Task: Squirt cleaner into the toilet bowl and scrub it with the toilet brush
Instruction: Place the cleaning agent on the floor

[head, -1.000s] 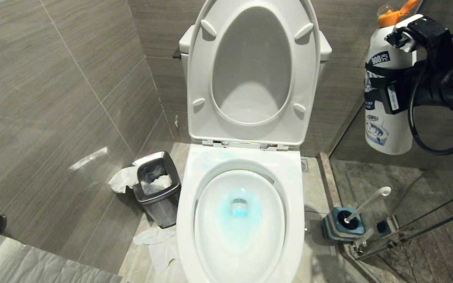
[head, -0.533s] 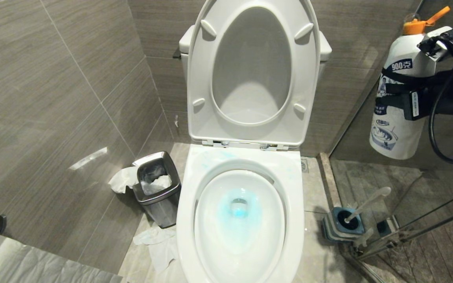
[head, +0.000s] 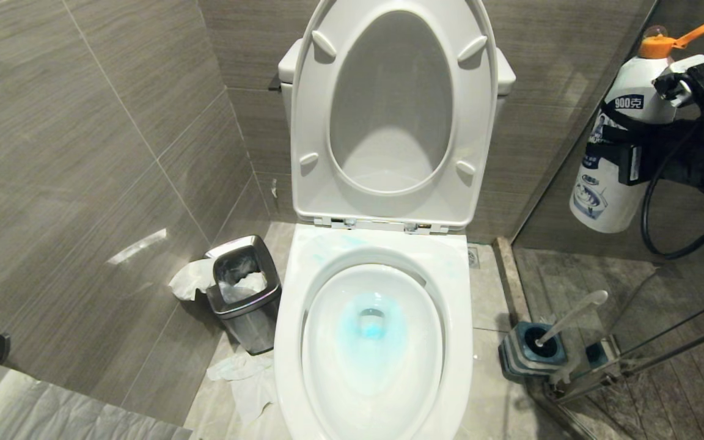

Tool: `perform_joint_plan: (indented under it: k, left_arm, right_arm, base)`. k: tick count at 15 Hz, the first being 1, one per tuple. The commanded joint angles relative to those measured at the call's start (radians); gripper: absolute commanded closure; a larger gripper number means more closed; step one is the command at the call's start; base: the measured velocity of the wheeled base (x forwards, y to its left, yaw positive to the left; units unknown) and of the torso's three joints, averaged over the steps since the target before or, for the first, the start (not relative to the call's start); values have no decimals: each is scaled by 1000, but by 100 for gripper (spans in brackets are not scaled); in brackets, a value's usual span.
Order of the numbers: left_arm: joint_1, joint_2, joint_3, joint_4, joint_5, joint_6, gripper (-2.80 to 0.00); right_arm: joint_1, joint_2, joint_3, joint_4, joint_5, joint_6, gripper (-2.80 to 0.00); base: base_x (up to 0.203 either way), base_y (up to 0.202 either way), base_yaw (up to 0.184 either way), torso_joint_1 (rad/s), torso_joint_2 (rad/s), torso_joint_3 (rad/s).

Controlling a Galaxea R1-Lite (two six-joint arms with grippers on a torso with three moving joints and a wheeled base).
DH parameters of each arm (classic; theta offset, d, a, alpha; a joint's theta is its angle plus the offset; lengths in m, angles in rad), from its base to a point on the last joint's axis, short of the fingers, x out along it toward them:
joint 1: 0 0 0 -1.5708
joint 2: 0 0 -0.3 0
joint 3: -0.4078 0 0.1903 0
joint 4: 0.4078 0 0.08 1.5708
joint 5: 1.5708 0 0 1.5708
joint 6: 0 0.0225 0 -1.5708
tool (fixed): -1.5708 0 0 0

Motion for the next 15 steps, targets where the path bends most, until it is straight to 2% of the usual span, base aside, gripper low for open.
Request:
perform_joint_plan:
  k: [1, 3, 7, 11, 15]
  left_arm:
    - [0, 0, 2, 0, 0, 0, 0]
    - [0, 0, 2, 0, 0, 0, 0]
    - [0, 1, 2, 0, 0, 0, 0]
    - [0, 0, 2, 0, 0, 0, 0]
    - [0, 0, 2, 0, 0, 0, 0]
  right_arm:
    - [5, 70, 53, -145, -36, 56, 0]
    - [18, 110, 74, -231, -73, 130, 0]
    - [20, 171, 124, -354, -93, 193, 0]
    - [22, 210, 177, -462, -80, 200, 0]
    - [22, 247, 175, -466, -48, 198, 0]
  base:
    - [0, 0, 0, 0, 0, 0]
    - [0, 0, 0, 0, 0, 0]
    - [0, 0, 0, 0, 0, 0]
    - [0, 0, 0, 0, 0, 0]
    - [0, 0, 0, 0, 0, 0]
